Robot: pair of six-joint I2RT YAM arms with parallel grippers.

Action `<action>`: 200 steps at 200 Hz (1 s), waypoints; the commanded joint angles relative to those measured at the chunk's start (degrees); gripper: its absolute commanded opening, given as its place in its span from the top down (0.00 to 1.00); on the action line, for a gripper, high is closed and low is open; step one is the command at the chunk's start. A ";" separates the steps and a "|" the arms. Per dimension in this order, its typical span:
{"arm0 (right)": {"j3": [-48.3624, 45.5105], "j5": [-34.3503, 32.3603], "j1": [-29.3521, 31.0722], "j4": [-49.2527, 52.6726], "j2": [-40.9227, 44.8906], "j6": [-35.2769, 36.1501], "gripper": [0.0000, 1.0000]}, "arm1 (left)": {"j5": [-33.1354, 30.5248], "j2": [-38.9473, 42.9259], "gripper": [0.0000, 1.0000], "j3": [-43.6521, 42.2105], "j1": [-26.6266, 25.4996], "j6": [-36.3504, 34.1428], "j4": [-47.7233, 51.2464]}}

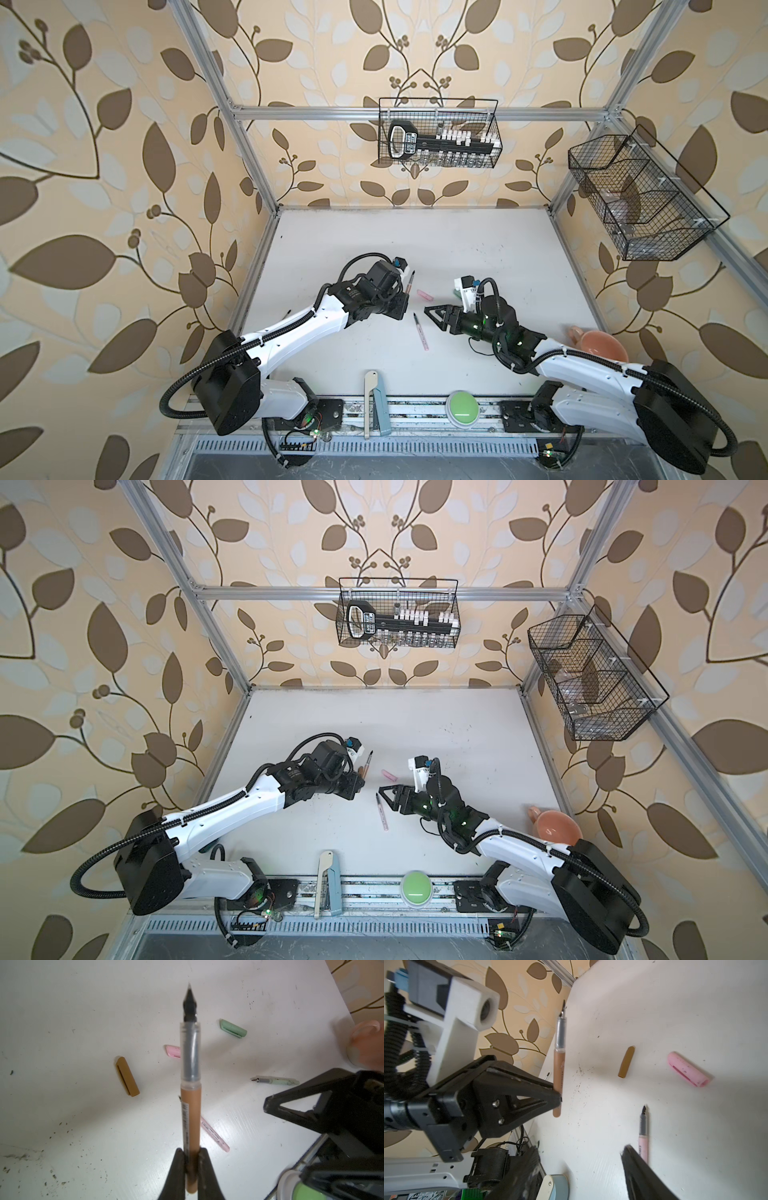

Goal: Insert the pens into the pen caps

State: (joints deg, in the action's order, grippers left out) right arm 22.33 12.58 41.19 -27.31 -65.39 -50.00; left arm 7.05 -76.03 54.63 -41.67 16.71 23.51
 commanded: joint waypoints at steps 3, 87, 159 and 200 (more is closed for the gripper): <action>2.17 2.88 -0.98 -9.66 -2.27 -2.64 0.37 | 3.87 0.78 0.99 0.29 -0.34 0.18 -1.82; 6.97 5.57 -2.41 -19.97 -13.59 -6.82 0.48 | 8.24 3.03 0.98 -0.84 -0.36 1.81 -3.96; 10.80 8.73 -3.20 -25.16 -21.08 -9.59 0.62 | 8.08 3.26 0.98 -0.52 -0.43 1.06 -2.90; 11.11 9.57 -3.04 -24.72 -23.04 -9.48 0.70 | 7.85 2.83 0.98 -0.25 -0.43 0.85 -2.24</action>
State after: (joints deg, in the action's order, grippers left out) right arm 32.38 20.53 38.02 -50.00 -87.20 -58.26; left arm 14.39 -74.65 54.02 -41.67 18.13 21.26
